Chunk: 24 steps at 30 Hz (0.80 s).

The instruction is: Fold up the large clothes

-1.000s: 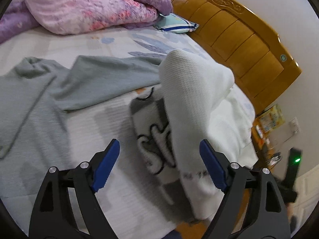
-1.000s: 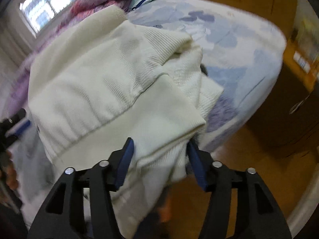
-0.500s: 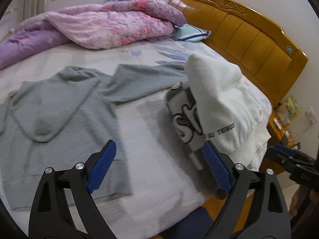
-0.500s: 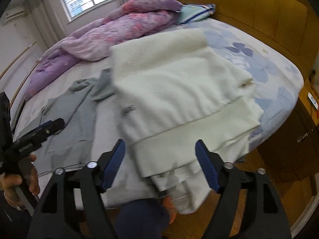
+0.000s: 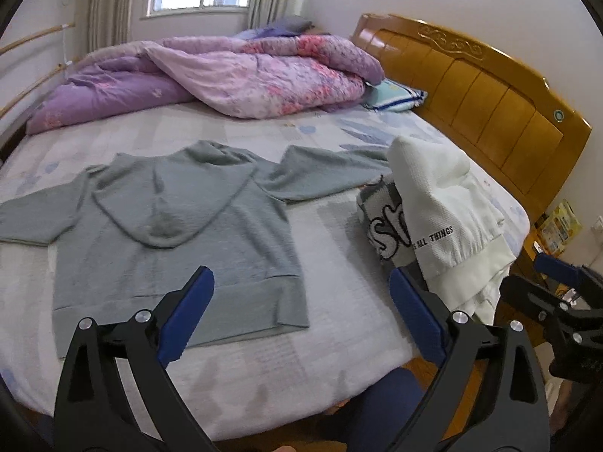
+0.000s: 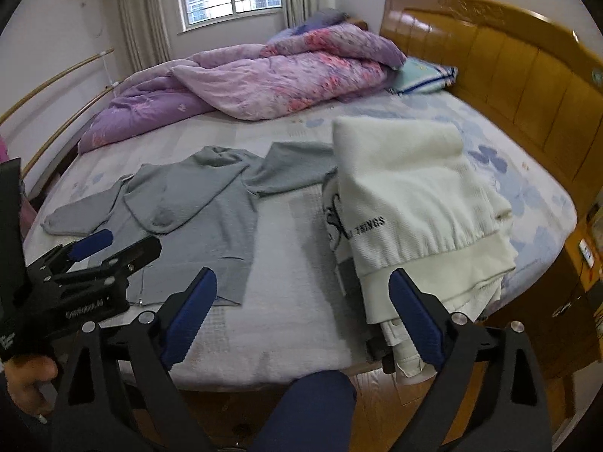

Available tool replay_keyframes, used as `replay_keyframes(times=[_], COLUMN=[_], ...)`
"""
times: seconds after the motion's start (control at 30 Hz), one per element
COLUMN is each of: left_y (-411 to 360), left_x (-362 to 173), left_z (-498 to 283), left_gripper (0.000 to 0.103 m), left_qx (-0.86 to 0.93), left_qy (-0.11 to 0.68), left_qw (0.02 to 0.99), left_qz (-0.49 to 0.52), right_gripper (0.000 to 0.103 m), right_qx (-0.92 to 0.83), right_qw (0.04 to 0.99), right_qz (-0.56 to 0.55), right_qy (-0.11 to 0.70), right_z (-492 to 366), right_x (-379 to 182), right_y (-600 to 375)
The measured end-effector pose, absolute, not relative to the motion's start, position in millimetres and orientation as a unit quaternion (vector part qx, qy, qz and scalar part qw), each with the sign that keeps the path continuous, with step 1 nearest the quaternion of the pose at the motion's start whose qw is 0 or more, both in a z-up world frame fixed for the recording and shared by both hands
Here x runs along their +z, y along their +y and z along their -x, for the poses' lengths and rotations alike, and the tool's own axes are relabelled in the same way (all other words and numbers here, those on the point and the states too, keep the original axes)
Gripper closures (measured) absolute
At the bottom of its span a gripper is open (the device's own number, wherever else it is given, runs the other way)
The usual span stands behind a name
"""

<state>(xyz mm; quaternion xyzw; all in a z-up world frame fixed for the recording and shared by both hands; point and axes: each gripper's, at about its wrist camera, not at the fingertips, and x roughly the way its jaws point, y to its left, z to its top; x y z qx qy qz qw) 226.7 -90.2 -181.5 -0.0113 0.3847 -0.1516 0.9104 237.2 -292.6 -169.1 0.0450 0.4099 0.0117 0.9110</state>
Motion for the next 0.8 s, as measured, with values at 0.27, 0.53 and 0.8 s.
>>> replay_keyframes(times=[0.27,0.53,0.8], left_y=[-48,-19,-10], left_x=[-155,-124,-93], left_z=[-184,-147,-115], left_gripper=[0.007,0.006,0.005], left_qx=[-0.119,-0.079,-0.062], left_qy=[0.343,0.302,0.262], left_qw=[0.932,0.950,0.963], left_qz=[0.010,-0.003,-0.007], right_gripper=[0.008,0.008,0.008], right_qx=[0.009,0.028,0.035], right_qw=[0.923,0.934,0.947], right_qz=[0.001,0.015,0.020], right_qy=[0.384,0.356,0.318], right_z=[-218,-194,-161], right_x=[-147,-124,-99], right_y=[-244,-206,-190])
